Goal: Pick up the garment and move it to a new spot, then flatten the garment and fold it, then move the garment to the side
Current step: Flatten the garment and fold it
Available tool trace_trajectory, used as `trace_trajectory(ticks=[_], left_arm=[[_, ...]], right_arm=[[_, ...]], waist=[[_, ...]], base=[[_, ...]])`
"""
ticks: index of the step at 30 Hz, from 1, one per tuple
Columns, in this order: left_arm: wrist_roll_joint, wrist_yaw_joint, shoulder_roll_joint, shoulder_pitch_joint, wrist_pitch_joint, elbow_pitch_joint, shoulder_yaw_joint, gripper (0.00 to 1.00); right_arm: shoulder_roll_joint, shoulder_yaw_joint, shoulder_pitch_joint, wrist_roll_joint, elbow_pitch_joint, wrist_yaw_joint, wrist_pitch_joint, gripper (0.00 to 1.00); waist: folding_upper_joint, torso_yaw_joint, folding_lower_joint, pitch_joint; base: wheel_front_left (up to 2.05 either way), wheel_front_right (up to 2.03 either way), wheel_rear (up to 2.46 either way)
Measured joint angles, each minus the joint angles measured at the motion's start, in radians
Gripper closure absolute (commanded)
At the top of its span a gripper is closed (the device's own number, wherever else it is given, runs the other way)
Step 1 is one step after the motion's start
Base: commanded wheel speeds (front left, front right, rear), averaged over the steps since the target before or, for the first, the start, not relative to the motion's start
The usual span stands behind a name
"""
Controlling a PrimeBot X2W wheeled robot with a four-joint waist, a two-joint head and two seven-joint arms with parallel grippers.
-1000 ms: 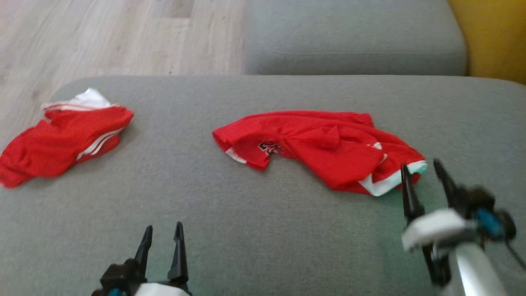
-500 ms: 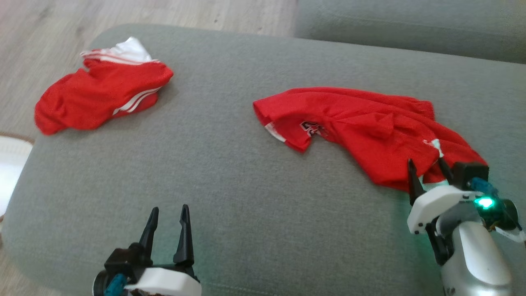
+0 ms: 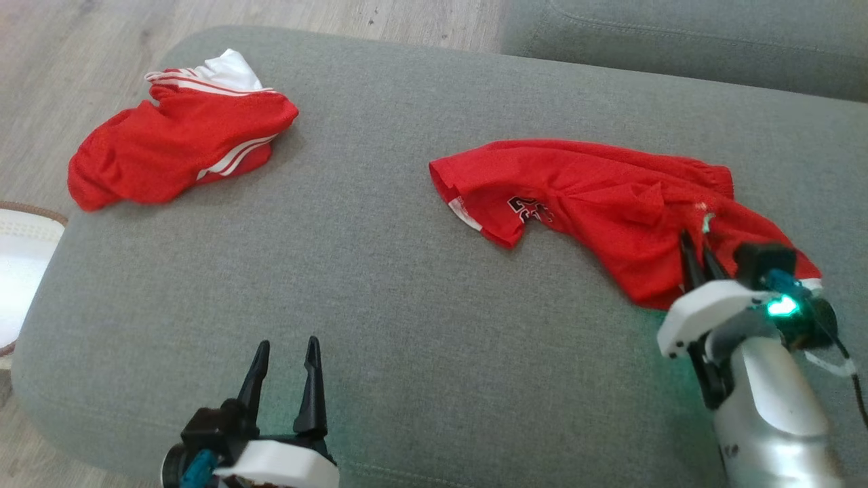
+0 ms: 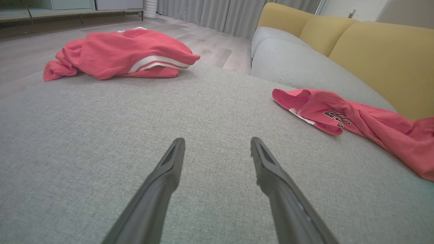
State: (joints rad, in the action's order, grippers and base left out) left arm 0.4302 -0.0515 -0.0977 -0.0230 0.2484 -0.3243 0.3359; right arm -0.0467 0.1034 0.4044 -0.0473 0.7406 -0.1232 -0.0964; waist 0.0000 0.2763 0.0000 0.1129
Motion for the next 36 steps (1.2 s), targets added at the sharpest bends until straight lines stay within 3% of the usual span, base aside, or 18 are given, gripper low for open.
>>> trace_trajectory(ticks=[5,12,18,22,23,24,25,30,36], left_arm=[[0.0,0.001,0.004,-0.001,0.001,-0.014,0.001,0.0],[0.0,0.012,0.008,-0.002,0.001,-0.023,0.018,0.0],[0.0,0.017,0.01,-0.015,0.001,-0.027,0.021,0.0],[0.0,0.017,0.013,-0.015,0.001,-0.03,0.022,0.0],[0.0,0.017,0.013,-0.015,0.001,-0.03,0.022,0.0],[0.0,0.017,0.013,-0.015,0.001,-0.03,0.022,0.0],[0.0,0.017,0.014,-0.015,0.001,-0.031,0.022,0.0],[0.0,0.017,0.015,-0.014,0.001,-0.033,0.021,0.0],[-0.01,0.017,0.015,-0.013,0.001,-0.034,0.025,0.0]], right_arm=[[-0.002,-0.129,0.045,0.066,-0.042,0.0,-0.038,1.0],[-0.006,-0.423,0.095,0.167,-0.119,0.0,-0.003,1.0],[-0.009,-0.63,0.1,0.217,-0.105,0.0,0.063,1.0],[-0.01,-0.704,0.097,0.225,-0.061,0.0,0.083,1.0],[-0.01,-0.718,0.097,0.225,-0.051,0.0,0.083,0.7],[-0.01,-0.718,0.097,0.225,-0.051,0.0,0.083,0.23],[-0.01,-0.736,0.097,0.225,-0.044,0.0,0.083,0.0],[-0.015,-0.81,0.096,0.275,-0.045,0.0,0.061,0.0],[-0.016,-0.783,0.09,0.304,-0.082,0.0,0.003,0.0]], waist=[[0.0,0.005,0.0,-0.014],[0.0,0.048,0.0,-0.028],[0.0,0.106,-0.0001,-0.023],[0.0,0.137,-0.0001,-0.014],[0.0,0.141,-0.0001,-0.011],[0.0,0.141,-0.0001,-0.011],[0.0,0.144,0.0,-0.009],[0.0,0.13,-0.0001,-0.012],[0.0,0.082,0.0,-0.031]], base=[[0.0,0.0,0.0],[0.0,0.0,0.0],[0.0,0.0,0.0],[0.0,0.0,0.0],[0.0,0.0,0.0],[0.0,0.0,0.0],[0.0,0.0,0.0],[0.0,0.0,0.0],[0.0,0.0,0.0]])
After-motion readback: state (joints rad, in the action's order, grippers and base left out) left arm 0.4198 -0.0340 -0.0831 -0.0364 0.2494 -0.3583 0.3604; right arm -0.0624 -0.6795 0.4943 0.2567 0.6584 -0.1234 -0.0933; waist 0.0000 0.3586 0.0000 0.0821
